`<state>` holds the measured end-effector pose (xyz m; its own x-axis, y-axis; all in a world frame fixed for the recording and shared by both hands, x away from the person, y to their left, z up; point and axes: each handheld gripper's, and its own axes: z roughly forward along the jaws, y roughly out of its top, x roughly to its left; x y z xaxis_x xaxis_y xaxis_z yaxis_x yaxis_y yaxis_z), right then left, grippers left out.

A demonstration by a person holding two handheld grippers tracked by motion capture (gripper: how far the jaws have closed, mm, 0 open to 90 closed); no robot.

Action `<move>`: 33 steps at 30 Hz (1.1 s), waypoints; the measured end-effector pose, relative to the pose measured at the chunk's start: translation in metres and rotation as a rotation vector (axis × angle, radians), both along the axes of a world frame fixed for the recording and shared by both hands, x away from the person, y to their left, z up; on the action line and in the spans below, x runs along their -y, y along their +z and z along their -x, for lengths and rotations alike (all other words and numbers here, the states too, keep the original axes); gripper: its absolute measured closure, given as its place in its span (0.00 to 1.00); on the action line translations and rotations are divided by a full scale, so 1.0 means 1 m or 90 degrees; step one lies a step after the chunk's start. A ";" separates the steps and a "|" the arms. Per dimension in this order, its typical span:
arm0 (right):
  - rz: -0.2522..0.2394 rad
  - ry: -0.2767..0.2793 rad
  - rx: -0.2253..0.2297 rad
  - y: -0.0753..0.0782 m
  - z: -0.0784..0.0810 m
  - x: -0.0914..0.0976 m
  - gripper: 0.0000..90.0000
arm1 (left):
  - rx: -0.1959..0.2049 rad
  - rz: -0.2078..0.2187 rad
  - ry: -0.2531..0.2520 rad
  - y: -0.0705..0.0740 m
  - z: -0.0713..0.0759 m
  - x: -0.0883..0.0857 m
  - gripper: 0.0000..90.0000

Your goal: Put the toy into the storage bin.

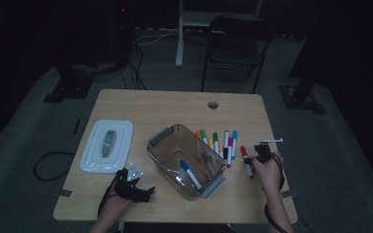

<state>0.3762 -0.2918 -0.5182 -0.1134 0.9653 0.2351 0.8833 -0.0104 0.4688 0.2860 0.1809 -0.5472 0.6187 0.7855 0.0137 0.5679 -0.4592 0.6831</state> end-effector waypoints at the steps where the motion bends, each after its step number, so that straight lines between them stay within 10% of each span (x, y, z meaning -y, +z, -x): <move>1: 0.000 0.000 0.000 0.000 0.000 0.000 0.85 | 0.000 0.000 0.000 0.000 0.000 0.000 0.01; 11: -0.053 0.021 0.052 0.046 0.015 0.002 0.85 | 0.000 -0.001 0.000 0.000 0.000 0.000 0.01; 24: -0.124 0.202 0.146 0.134 0.034 -0.062 0.85 | 0.000 0.000 0.000 0.000 0.000 0.000 0.01; 33: -0.129 0.310 0.135 0.148 0.031 -0.123 0.85 | 0.000 0.000 0.000 0.000 0.000 0.000 0.01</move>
<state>0.3453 -0.1684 -0.3705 -0.5997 0.7273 0.3338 0.6949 0.2666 0.6678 0.2861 0.1810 -0.5471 0.6192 0.7851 0.0140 0.5678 -0.4600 0.6826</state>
